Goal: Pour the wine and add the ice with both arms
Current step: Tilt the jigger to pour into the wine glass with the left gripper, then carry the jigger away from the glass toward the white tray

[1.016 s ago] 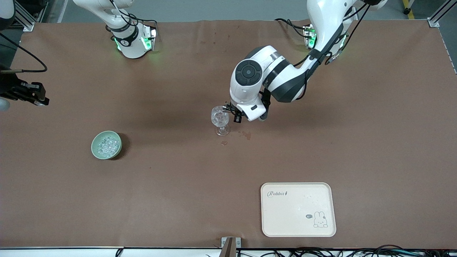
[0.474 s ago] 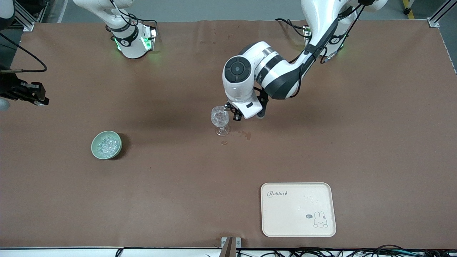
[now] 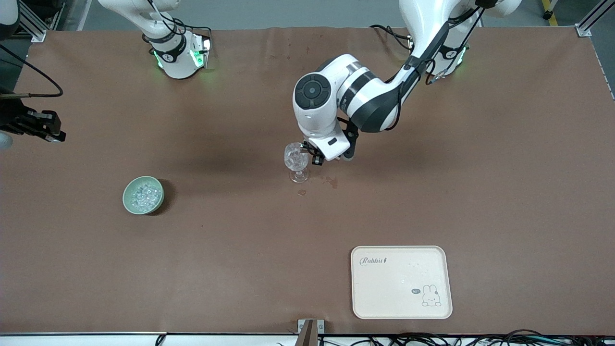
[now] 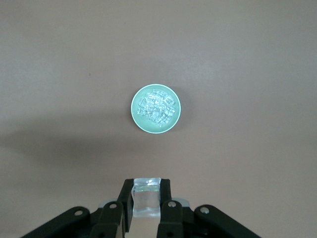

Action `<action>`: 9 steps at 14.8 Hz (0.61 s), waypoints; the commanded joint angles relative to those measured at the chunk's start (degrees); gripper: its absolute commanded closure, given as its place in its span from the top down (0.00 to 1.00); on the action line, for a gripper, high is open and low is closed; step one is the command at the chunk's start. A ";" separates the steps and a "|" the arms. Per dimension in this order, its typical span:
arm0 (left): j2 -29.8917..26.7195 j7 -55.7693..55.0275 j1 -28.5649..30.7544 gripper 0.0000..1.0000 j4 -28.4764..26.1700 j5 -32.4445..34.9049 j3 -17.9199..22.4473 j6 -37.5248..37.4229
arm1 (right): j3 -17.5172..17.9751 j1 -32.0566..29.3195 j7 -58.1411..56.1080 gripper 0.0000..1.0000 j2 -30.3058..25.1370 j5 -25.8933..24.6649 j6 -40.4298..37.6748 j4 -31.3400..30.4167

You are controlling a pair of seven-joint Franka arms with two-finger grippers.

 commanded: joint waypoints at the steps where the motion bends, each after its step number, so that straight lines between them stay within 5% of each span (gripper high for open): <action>1: 1.28 -1.47 -4.47 0.00 3.56 1.20 4.79 -1.75 | 0.19 -0.56 -0.55 0.05 -2.05 1.21 0.10 -1.82; 4: 1.63 -1.38 -9.05 0.00 3.56 1.20 10.24 -1.75 | 0.19 -0.56 -0.55 0.05 -2.05 1.21 0.10 -1.91; 9: 1.63 -1.39 -11.25 0.00 3.56 3.03 11.40 -1.75 | 0.19 -0.56 -0.55 0.05 -1.96 1.30 0.10 -1.91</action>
